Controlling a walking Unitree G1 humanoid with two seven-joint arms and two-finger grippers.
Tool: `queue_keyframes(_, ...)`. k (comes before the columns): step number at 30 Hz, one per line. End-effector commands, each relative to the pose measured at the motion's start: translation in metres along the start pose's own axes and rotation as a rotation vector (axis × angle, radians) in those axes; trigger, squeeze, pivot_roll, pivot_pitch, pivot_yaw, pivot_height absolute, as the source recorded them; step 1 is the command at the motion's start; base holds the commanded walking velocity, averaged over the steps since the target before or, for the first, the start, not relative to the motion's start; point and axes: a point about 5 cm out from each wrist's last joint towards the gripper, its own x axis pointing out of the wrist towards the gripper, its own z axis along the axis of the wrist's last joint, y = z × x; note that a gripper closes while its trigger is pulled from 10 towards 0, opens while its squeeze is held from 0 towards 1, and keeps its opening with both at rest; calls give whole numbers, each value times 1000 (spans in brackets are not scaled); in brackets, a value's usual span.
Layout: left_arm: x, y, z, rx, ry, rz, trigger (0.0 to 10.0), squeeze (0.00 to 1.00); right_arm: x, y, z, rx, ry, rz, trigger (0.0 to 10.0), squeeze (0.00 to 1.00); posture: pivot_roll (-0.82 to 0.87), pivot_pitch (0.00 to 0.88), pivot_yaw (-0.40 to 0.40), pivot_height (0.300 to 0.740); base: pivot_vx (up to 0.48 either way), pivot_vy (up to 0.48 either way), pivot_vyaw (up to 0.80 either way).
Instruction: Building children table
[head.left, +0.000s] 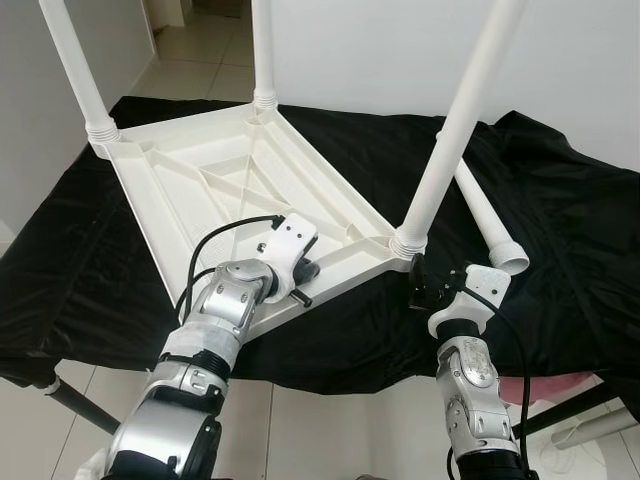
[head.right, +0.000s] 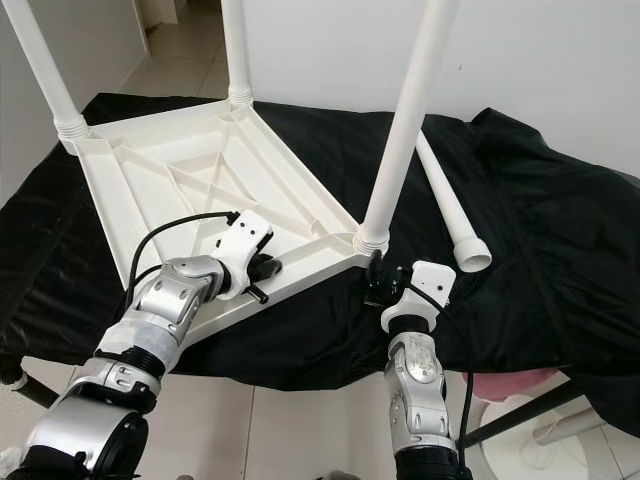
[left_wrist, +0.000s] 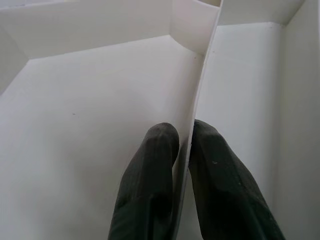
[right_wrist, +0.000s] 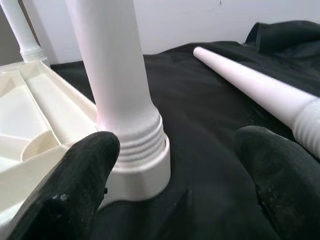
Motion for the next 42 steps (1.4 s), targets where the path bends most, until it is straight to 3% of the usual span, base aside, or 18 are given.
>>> queue_keyframes(1, 2, 6, 8, 25, -40, 283, 10000, 0, 3, -5, -1, -1, 7, -24, 10000, 0, -46, 0, -28, 740, 0, 0, 0)
queue_keyframes(2, 2, 1, 12, -51, -91, 236, 10000, 141, 4, -6, 0, -3, 2, -30, 10000, 0, -46, 0, -28, 740, 0, 0, 0)
queue_keyframes(3, 1, 0, 14, -112, -116, 209, 10000, 1000, 5, -6, 0, -3, 0, -32, 10000, 0, -47, 0, -23, 740, 0, 0, 0)
queue_keyframes(7, 0, -4, 15, -137, -115, 160, 10000, 1000, 5, -7, 1, -7, -3, -36, 10000, 0, -47, 0, -23, 740, 0, 0, 0)
queue_keyframes(10, -3, -6, 28, -126, -198, 113, 10000, 1000, 5, -9, 1, -6, -8, -47, 10000, 0, -44, 0, -18, 740, 0, 0, 0)
queue_keyframes(11, -6, -9, 36, -124, -266, 75, 10000, 0, 5, -11, 2, -5, -14, -54, 10000, 0, -44, 0, -18, 740, 0, 0, 0)
queue_keyframes(13, -12, -13, 45, -108, -346, 35, 10000, 0, 6, -14, 3, -10, -22, -65, 10000, 0, -41, 0, -15, 740, 0, 0, 0)
queue_keyframes(20, -30, -25, 60, -74, -487, -72, 10000, 0, 12, -30, 9, -43, -45, -124, 10000, 0, -38, 0, -15, 740, 0, 0, 0)
queue_keyframes(26, -35, -32, 60, -29, -516, -84, 10000, 0, 14, -39, 10, -34, -47, -169, 10000, 0, -36, 0, -17, 740, 0, 0, 0)
queue_keyframes(28, -39, -35, 60, -15, -538, -110, 10000, 0, 15, -47, 7, 27, -39, -221, 10000, 0, -36, 0, -17, 740, 0, 0, 0)
queue_keyframes(30, -39, -35, 60, -15, -538, -110, 10000, 0, 15, -47, 7, 27, -39, -221, 10000, 0, -36, 0, -17, 740, 0, 0, 0)
queue_keyframes(33, -44, -39, 56, -21, -534, -163, 10000, 0, 18, -60, 3, 183, -28, -282, 10000, 0, -30, 0, -21, 740, 0, 0, 0)
queue_keyframes(42, -53, -42, 51, -4, -506, -201, 10000, 0, 33, -77, 3, 313, -33, -329, 10000, 0, 15, 28, 11, 740, 0, 0, 0)
